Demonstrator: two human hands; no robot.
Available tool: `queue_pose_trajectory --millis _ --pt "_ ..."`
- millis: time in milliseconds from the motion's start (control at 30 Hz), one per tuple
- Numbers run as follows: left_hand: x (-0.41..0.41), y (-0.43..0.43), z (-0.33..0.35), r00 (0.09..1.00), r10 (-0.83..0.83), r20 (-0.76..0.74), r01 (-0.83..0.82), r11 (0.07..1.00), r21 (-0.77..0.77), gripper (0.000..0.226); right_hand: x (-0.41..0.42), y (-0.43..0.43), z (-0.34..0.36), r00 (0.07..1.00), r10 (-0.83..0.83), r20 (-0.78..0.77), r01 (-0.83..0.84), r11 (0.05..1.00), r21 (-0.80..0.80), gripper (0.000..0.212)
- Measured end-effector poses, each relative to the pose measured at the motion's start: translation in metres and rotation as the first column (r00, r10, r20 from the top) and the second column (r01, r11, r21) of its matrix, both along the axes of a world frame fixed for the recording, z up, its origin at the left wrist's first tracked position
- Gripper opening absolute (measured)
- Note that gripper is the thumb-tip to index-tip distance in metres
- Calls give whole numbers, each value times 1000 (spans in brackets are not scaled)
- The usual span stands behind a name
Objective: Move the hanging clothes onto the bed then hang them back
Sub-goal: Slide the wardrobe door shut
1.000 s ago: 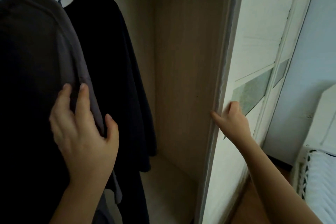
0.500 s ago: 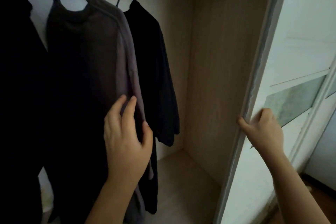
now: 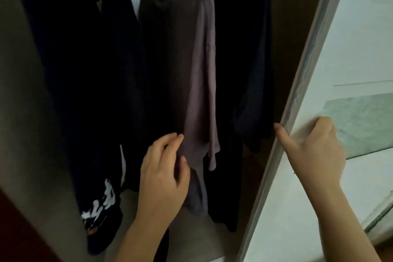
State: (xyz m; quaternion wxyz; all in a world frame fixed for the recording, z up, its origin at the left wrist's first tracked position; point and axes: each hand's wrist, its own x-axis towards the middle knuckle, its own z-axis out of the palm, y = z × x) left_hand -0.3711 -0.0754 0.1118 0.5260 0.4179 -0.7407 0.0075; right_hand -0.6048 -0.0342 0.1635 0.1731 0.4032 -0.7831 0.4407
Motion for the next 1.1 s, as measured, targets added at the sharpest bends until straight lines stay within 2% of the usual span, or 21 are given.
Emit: queue_pose_trajectory --millis 233,400,533,800,1000,1100 --pt "47 36 -7 985 172 26 -171 985 -29 38 69 6 -5 986 143 -83 -148 988 -51 63" --pt "76 54 -5 961 268 70 -263 962 -73 37 118 9 -5 963 258 -80 -261 965 -29 63" --pt "105 66 -3 944 331 7 -329 940 -89 37 152 10 -7 928 366 -70 -369 929 -26 65" --pt "158 85 -3 817 574 -48 -575 807 -134 40 210 13 -8 814 564 -138 -562 825 52 59" --pt "192 96 1 713 694 -101 -698 716 -7 50 251 11 -13 727 664 -176 -660 746 90 57" --pt "199 97 4 699 689 -191 -665 724 183 58 272 8 -17 689 696 -201 -694 714 92 50"
